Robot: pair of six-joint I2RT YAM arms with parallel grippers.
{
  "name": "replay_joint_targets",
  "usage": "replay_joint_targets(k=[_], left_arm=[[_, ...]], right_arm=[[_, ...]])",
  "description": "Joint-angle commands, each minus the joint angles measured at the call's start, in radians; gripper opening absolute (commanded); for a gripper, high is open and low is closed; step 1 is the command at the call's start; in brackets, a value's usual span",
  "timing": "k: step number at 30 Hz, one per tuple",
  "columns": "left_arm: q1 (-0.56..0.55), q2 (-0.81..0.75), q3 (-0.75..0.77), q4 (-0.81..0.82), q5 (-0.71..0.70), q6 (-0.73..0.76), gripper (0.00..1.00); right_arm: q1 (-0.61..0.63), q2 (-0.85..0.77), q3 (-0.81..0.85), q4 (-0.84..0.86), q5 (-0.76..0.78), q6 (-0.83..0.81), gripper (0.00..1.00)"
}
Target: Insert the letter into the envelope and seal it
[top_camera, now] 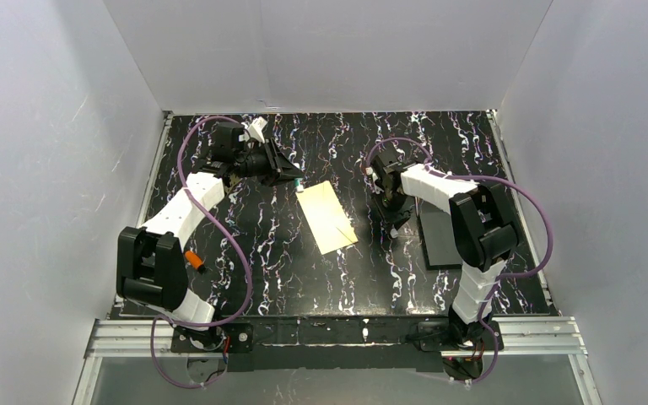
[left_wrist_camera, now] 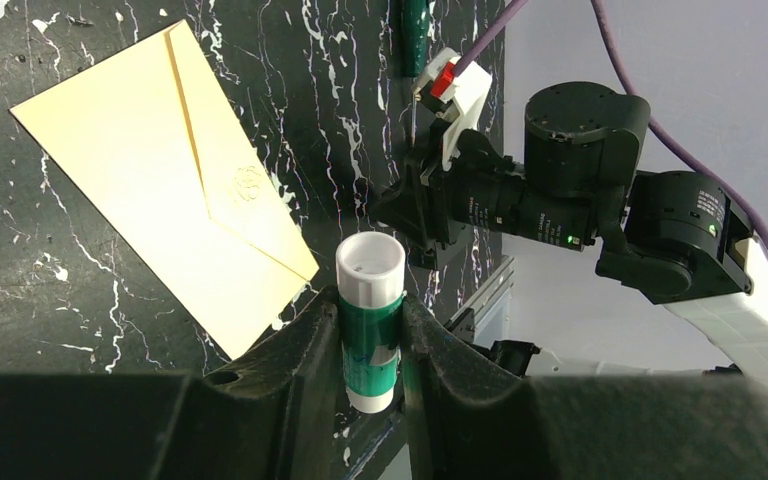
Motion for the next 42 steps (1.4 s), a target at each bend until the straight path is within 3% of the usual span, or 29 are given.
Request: replay_joint_targets(k=[1, 5, 10, 15, 19, 24, 32, 39, 42], left_arm=[[0.007, -0.052, 0.002, 0.013, 0.028, -0.004, 0.00], [0.007, -0.052, 0.003, 0.019, 0.029, -0.017, 0.00], [0.007, -0.053, 0.007, 0.021, 0.040, -0.050, 0.00], [0.007, -0.049, 0.019, 0.017, 0.084, -0.148, 0.00], [0.007, -0.023, 0.022, 0.000, 0.142, -0.328, 0.00], [0.005, -0.043, -0.131, 0.219, 0.195, -0.759, 0.00], [-0.020, -0.131, -0.269, 0.228, 0.185, -1.195, 0.00], [-0.070, -0.193, -0.247, 0.181, 0.158, -1.433, 0.00], [-0.071, -0.230, -0.236, 0.079, 0.139, -1.467, 0.00]], right_arm=[[0.006, -0.005, -0.001, -0.019, -0.009, 0.027, 0.39], [0.007, -0.003, -0.001, -0.033, 0.003, 0.053, 0.41], [0.007, -0.023, -0.008, -0.006, 0.020, 0.096, 0.18], [0.011, -0.125, -0.032, 0.120, 0.029, 0.137, 0.08], [0.031, -0.262, -0.064, 0.310, -0.041, 0.186, 0.05], [0.063, -0.377, -0.081, 0.574, -0.142, 0.288, 0.04], [0.182, -0.458, -0.082, 0.869, -0.141, 0.375, 0.01], [0.280, -0.454, -0.092, 1.072, -0.112, 0.381, 0.01], [0.317, -0.456, -0.113, 1.117, -0.093, 0.369, 0.01]])
